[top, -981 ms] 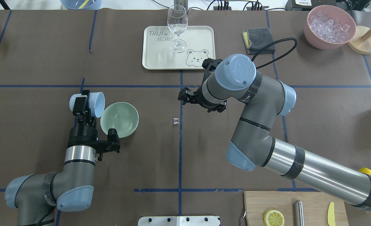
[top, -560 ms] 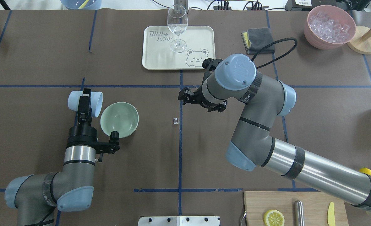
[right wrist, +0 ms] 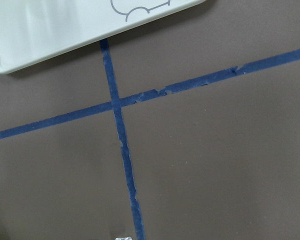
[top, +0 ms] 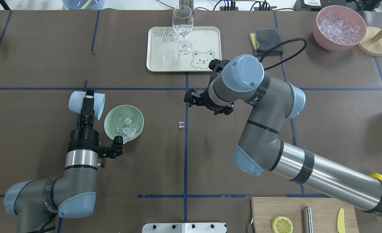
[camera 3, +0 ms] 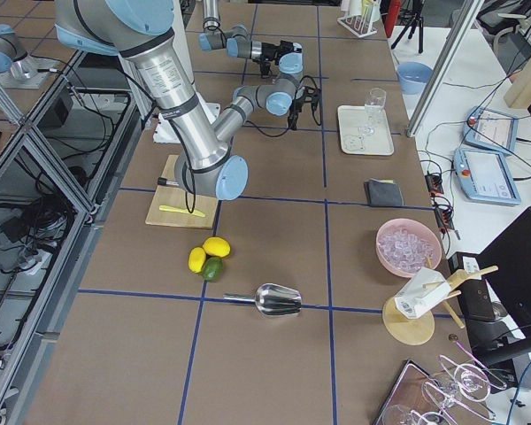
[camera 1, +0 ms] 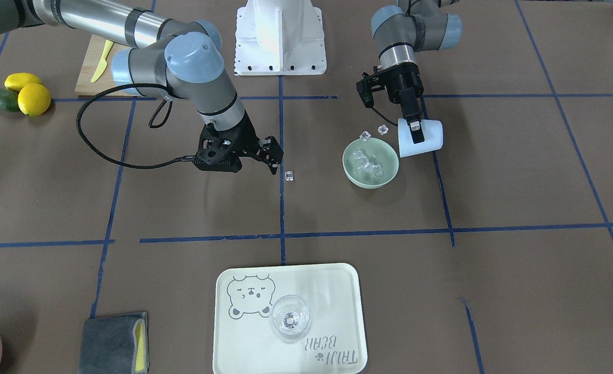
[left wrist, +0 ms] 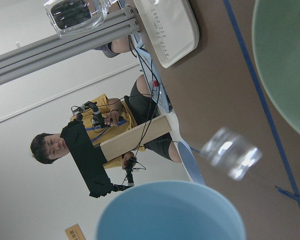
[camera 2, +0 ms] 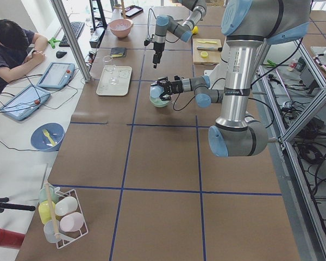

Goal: Pour ice into bowl

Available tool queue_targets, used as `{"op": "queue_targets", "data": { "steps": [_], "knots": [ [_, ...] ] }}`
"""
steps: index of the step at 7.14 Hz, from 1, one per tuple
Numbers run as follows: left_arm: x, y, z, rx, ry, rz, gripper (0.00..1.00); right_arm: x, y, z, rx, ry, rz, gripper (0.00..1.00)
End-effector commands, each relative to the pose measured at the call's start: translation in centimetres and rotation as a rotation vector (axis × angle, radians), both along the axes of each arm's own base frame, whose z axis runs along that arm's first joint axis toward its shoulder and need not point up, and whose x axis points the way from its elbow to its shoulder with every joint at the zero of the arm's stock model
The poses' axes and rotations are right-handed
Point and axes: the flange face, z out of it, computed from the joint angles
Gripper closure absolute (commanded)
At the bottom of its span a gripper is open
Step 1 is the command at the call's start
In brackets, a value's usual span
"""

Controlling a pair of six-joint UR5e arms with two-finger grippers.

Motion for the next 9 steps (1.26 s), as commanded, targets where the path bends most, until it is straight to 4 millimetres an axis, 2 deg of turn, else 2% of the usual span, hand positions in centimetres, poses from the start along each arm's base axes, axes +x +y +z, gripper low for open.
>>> {"op": "queue_targets", "data": {
  "steps": [1, 4, 6, 8, 9],
  "knots": [
    [-0.1, 0.0, -0.1, 0.001, 0.001, -0.002, 1.0, 0.0, -0.1, -0.1, -0.001, -0.001, 0.002, 0.0],
    [0.0, 0.0, 0.0, 0.001, 0.004, -0.001, 1.0, 0.0, -0.1, -0.2, 0.0, -0.003, 0.004, 0.0],
    [-0.3, 0.0, -0.2, 0.006, 0.065, -0.005, 1.0, -0.1, 0.0, -0.4, 0.002, -0.005, 0.004, 0.0],
    [-1.4, 0.2, -1.1, 0.043, 0.273, -0.006, 1.0, -0.2, 0.0, -0.6, 0.003, -0.007, 0.004, 0.0],
    [-1.8, 0.3, -0.3, 0.062, 0.374, -0.005, 1.0, -0.2, 0.0, -0.7, 0.004, -0.007, 0.003, 0.0]
  ]
}}
